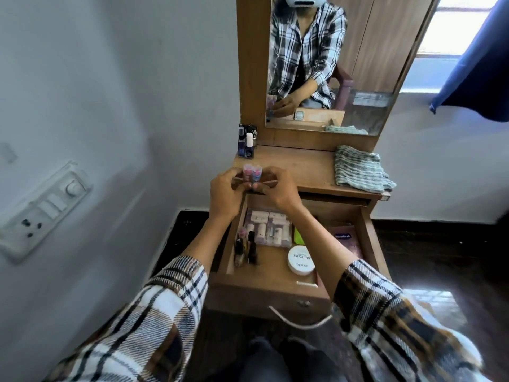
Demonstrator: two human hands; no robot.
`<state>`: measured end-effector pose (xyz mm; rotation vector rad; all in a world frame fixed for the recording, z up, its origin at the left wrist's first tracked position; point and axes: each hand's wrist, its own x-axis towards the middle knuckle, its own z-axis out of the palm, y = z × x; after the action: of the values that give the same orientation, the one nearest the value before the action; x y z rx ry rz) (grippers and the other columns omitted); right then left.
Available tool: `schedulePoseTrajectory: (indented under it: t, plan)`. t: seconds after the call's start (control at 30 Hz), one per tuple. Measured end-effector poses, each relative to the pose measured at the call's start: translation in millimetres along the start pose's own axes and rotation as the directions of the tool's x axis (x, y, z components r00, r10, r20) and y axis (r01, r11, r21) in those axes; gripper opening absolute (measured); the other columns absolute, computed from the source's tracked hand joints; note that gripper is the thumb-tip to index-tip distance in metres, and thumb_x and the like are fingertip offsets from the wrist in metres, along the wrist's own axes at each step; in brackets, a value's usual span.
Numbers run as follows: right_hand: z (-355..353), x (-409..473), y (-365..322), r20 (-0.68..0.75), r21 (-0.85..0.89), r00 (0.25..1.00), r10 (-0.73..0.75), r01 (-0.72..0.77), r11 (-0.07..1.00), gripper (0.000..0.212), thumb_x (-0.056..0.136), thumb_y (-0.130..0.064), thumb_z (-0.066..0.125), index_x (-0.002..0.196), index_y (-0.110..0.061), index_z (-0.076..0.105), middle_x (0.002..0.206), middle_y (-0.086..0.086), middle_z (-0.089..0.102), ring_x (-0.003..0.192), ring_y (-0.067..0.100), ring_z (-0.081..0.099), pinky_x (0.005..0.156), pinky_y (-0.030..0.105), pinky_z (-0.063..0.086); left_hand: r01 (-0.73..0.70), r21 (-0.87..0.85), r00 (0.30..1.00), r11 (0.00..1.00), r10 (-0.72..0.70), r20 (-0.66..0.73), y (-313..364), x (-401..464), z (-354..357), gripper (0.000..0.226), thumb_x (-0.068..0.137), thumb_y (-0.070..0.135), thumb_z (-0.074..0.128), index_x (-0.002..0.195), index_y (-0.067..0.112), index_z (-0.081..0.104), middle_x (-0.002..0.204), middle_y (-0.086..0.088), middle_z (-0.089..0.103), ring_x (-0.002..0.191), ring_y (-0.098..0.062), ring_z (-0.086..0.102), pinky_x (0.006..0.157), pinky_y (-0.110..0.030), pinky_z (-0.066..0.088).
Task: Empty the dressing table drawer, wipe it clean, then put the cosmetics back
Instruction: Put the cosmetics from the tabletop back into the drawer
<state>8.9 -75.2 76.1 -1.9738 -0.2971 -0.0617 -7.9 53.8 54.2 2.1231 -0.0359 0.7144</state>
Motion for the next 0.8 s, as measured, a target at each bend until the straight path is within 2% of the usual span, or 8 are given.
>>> schedulePoseTrajectory:
  t: [0.1,0.17,0.23,0.37,0.43,0.57,0.67,0.8]
  plan:
    - [-6.6,-33.9,-5.2,0.001,-0.036,0.998,0.061,-0.061,0.997,0.028,0.082,-0.004,0.069,0.11,-0.005,0.066,0.102,0.007,0.07,0.087,0.013,0.064,0.069,0.011,0.047,0.031,-0.025,0.995,0.999,-0.029,0.099,13.6,-31.2,-13.6,0.026,0.079,0.005,0.071,0.104,0.008,0.068,0.096,-0.006,0.071,0.084,-0.01,0.064,0.07,-0.009,0.044]
    - [-9.5,-57.7,-8.0,0.02,-0.043,0.995,0.097,-0.096,0.994,0.028,0.084,-0.001,0.066,0.111,-0.004,0.065,0.099,0.007,0.069,0.074,0.004,0.06,0.054,0.001,0.042,0.089,-0.021,0.98,0.996,-0.084,0.182,20.8,-53.1,-22.5,0.023,0.083,0.008,0.067,0.106,0.011,0.066,0.097,-0.002,0.069,0.086,-0.012,0.064,0.065,-0.007,0.044]
    - [-8.6,-77.8,-8.4,0.027,-0.068,0.994,0.102,-0.1,0.993,0.029,0.083,0.0,0.066,0.112,-0.006,0.064,0.095,0.005,0.067,0.073,0.006,0.057,0.049,0.0,0.039,0.121,-0.013,0.967,0.993,-0.115,0.227,26.1,-71.9,-30.3,0.021,0.085,0.009,0.064,0.106,0.011,0.065,0.095,-0.001,0.067,0.084,-0.012,0.063,0.062,-0.006,0.045]
    - [-0.1,-105.5,-4.2,0.044,-0.115,0.994,0.102,-0.097,0.989,0.027,0.079,-0.004,0.072,0.105,-0.006,0.065,0.088,0.003,0.064,0.08,0.015,0.059,0.061,0.019,0.046,0.124,0.035,0.951,0.992,-0.129,0.281,32.0,-94.8,-43.4,0.027,0.084,0.009,0.066,0.111,0.01,0.065,0.104,-0.007,0.069,0.096,-0.019,0.063,0.076,-0.02,0.045]
    - [4.4,-113.0,-2.2,0.064,-0.13,0.991,0.121,-0.112,0.985,0.029,0.078,-0.004,0.072,0.106,-0.005,0.064,0.089,0.005,0.065,0.083,0.017,0.059,0.069,0.027,0.048,0.146,0.062,0.934,0.987,-0.158,0.32,32.4,-99.8,-47.4,0.031,0.083,0.008,0.066,0.114,0.009,0.062,0.108,-0.008,0.067,0.1,-0.02,0.062,0.079,-0.021,0.042]
    - [10.8,-118.7,3.3,0.084,-0.194,0.989,0.121,-0.103,0.976,0.037,0.079,-0.004,0.071,0.114,-0.005,0.061,0.102,0.011,0.067,0.093,0.022,0.061,0.075,0.025,0.043,0.132,0.138,0.905,0.982,-0.176,0.387,30.3,-101.7,-50.0,0.031,0.082,0.015,0.068,0.113,0.013,0.06,0.108,-0.007,0.067,0.101,-0.021,0.061,0.078,-0.024,0.042]
    - [10.9,-119.1,4.5,0.094,-0.242,0.987,0.133,-0.106,0.964,0.039,0.08,-0.005,0.071,0.117,-0.004,0.059,0.106,0.012,0.066,0.089,0.016,0.058,0.073,0.022,0.041,0.103,0.208,0.895,0.973,-0.182,0.406,29.4,-100.3,-50.7,0.034,0.083,0.018,0.068,0.116,0.016,0.058,0.11,-0.006,0.066,0.103,-0.02,0.06,0.079,-0.026,0.044]
    - [13.2,-120.9,6.6,0.087,-0.233,0.989,0.12,-0.097,0.968,0.039,0.079,-0.005,0.072,0.116,-0.005,0.06,0.109,0.012,0.066,0.091,0.016,0.059,0.074,0.023,0.042,0.098,0.203,0.897,0.974,-0.174,0.405,29.7,-102.0,-51.9,0.033,0.082,0.018,0.069,0.112,0.015,0.059,0.107,-0.005,0.067,0.1,-0.019,0.062,0.079,-0.026,0.044]
